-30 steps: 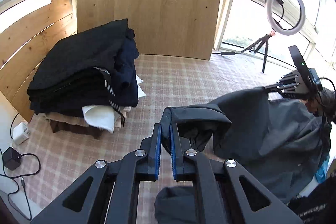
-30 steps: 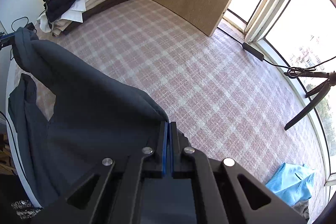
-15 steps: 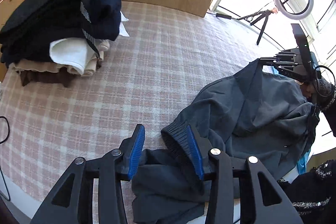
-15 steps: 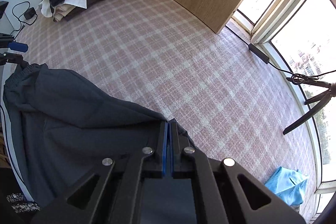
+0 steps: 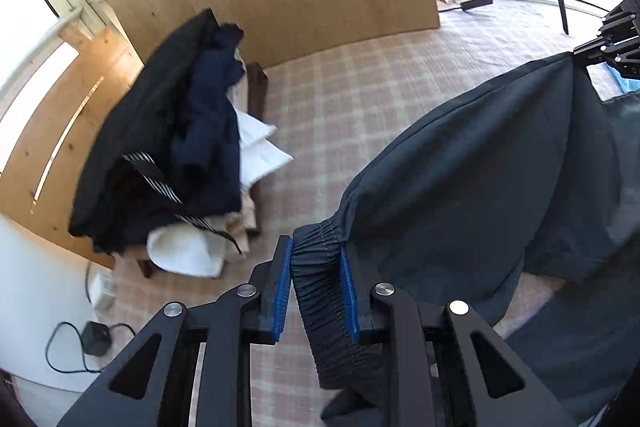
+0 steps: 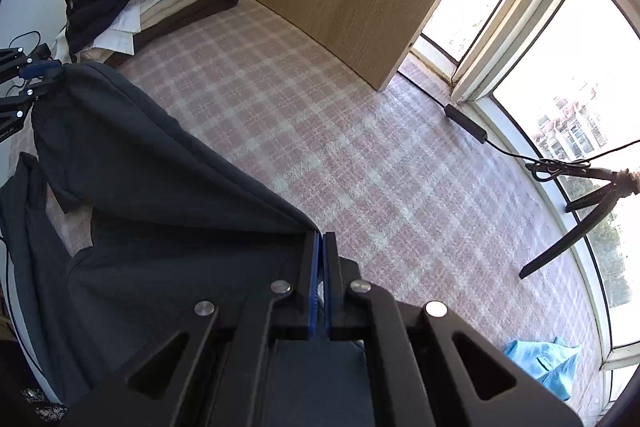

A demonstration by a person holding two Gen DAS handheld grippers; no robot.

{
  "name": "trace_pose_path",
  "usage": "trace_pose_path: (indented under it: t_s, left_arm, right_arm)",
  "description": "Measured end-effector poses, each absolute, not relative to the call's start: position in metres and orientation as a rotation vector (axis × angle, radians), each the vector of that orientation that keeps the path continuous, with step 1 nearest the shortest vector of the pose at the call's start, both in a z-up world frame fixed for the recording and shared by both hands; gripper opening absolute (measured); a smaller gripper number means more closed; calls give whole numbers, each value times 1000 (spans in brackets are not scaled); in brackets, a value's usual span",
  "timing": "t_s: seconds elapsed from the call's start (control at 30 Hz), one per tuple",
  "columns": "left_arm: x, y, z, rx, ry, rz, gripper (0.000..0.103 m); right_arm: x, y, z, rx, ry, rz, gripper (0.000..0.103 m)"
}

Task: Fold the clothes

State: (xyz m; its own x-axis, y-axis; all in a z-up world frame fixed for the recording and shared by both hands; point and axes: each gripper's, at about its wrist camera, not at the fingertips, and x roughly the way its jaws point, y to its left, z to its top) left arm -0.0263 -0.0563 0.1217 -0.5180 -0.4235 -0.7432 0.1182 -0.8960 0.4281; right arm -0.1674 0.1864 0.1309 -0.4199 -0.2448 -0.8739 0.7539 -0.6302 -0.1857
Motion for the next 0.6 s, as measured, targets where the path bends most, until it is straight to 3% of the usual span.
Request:
trace_pose_path:
  t_s: [0.1,0.2,0.27,0.4,0.5,0.6]
  left_arm:
    - [-60,-71,119,1305,-530,-2370,28]
    - [-59,-82,131,1363,-406,-2425,28]
    - [-34,-86,139,1364,-325,-2461,29]
    - [31,-93,139,1350,-107,-2452,31]
    - [80,-98,139,1335,55,-2436,38]
    - [129,-104,139,1317,215,-2414,36]
  right_arm:
    - [-204,159,125,1142,773,-2107,3]
    - [-223,135,103,1228,908,-2052,3]
    - [-220,144,116,1212,875,-2053,4]
    - [-204,200,166,1205,630,-2101,14]
    - [-166,235,190,1211,483,-2035,20]
    - [-101,227,188,1191,516,-1913,25]
